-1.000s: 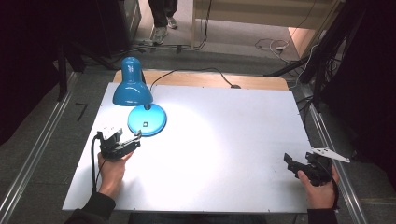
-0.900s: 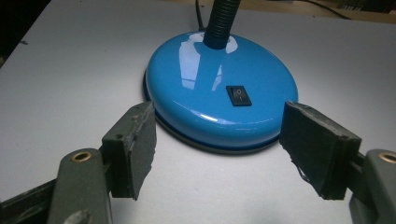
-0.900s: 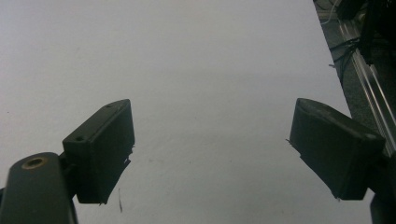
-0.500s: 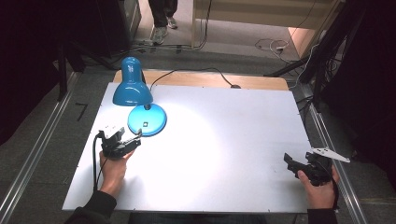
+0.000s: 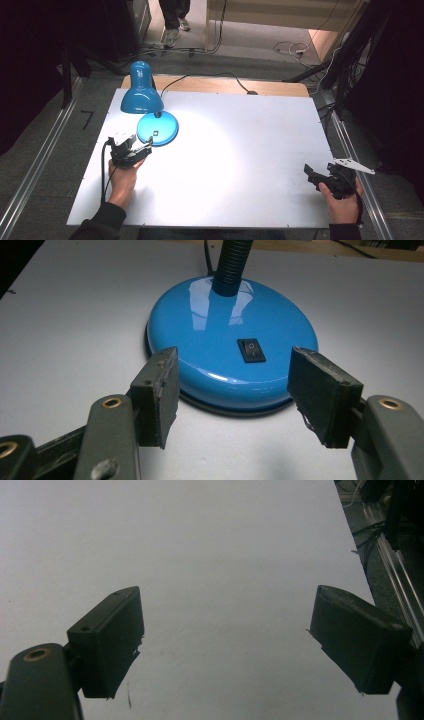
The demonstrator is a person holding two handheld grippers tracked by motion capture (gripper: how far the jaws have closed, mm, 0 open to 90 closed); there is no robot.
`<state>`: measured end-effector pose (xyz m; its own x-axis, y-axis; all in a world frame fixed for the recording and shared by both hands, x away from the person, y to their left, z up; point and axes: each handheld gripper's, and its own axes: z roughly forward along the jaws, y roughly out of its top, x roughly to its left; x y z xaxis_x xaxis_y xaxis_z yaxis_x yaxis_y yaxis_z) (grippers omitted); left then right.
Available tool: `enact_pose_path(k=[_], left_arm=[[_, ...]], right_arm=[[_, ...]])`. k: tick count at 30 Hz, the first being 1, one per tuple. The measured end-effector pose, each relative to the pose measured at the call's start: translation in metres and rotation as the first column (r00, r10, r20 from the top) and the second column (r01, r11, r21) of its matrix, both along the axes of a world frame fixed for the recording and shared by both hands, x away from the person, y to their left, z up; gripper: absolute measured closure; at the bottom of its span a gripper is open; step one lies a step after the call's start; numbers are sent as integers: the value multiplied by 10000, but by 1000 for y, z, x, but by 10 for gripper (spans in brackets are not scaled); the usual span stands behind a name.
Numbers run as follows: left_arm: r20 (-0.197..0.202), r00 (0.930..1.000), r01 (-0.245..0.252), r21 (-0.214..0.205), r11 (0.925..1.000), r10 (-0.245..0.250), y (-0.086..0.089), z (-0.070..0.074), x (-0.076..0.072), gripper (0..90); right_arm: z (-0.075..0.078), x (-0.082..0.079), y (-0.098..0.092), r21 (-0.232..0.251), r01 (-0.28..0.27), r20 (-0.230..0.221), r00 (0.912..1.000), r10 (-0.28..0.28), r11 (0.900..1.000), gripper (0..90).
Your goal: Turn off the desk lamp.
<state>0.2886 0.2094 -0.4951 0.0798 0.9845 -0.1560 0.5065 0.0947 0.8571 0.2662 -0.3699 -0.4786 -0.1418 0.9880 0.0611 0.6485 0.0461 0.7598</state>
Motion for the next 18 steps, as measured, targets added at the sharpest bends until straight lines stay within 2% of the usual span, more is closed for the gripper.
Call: enact_pose_path(k=[11, 18], left_arm=[[-91, 10000, 1, 77, 10000, 0, -4, -1, 8, 433], [-61, 10000, 21, 100, 9999, -21, -4, -2, 11, 515]], right_arm=[[0, 0, 0, 19, 15, 0, 10000, -15, 10000, 129], [0, 0, 0, 11, 14, -12, 10000, -14, 10000, 129]])
